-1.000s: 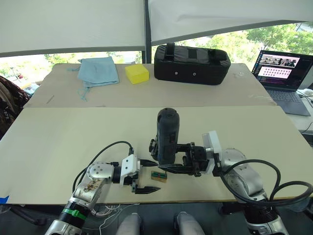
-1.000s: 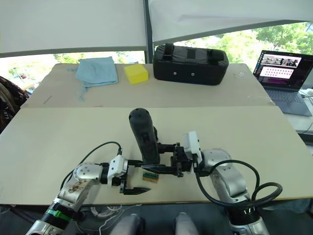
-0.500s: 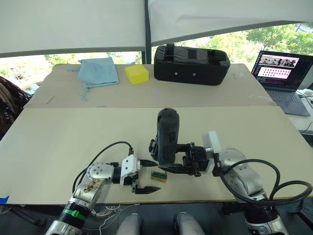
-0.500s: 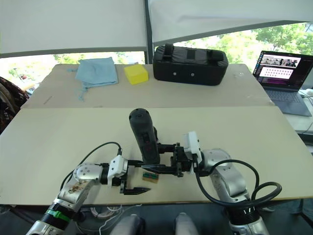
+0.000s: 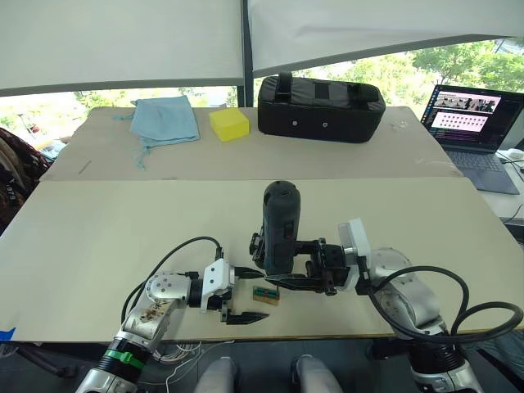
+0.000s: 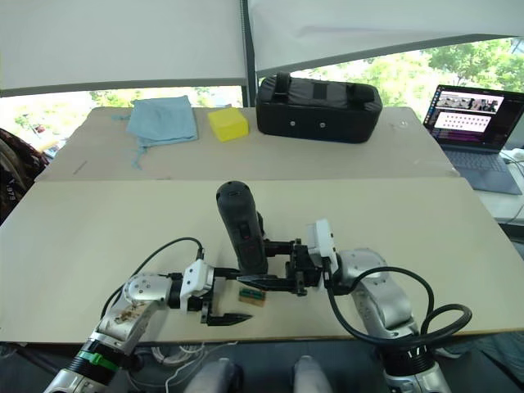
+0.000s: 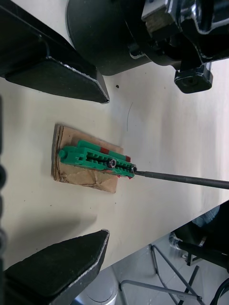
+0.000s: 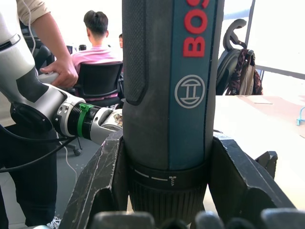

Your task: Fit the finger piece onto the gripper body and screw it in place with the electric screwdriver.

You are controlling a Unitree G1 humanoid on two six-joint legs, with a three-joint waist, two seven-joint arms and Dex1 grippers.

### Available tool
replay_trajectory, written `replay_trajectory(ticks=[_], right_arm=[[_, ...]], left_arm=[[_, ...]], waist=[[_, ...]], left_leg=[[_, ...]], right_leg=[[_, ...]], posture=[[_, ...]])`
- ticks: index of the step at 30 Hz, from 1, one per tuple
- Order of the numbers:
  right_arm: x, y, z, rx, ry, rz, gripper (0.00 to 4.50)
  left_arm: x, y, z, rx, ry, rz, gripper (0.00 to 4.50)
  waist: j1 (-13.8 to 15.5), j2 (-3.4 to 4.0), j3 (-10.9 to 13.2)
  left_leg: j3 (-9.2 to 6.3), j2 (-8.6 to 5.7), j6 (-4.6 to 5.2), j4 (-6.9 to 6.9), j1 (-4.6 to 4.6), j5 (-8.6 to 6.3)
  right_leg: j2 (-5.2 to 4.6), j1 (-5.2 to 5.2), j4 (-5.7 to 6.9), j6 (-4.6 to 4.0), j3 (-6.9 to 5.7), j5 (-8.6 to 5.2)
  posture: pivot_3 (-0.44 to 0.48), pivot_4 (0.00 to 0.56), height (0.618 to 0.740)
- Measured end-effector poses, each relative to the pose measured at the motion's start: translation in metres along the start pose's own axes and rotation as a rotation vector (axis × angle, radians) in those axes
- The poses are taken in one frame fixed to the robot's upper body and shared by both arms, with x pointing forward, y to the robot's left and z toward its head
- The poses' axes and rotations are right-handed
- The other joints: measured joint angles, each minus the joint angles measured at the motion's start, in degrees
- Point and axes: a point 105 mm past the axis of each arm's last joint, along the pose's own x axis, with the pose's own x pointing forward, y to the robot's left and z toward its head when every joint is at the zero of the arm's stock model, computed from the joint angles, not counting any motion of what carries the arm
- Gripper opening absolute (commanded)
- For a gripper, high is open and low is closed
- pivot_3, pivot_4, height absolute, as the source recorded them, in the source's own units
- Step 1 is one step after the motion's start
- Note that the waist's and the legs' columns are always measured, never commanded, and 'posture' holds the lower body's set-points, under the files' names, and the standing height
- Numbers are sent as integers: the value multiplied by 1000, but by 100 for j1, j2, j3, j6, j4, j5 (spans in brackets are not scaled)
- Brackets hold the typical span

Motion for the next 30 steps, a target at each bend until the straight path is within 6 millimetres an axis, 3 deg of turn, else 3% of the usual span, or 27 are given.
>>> replay_trajectory(ticks=[30], right_arm=[[0, -2, -1, 15, -10, 1, 1903]], left_arm=[[0, 0, 0, -1, 0, 0, 4500]], waist=[[-2, 1, -3]], left_leg=[[-1, 0, 0, 0, 1, 0]], right_leg=[[0, 1, 0, 0, 0, 0]], posture=[[0, 150, 740]])
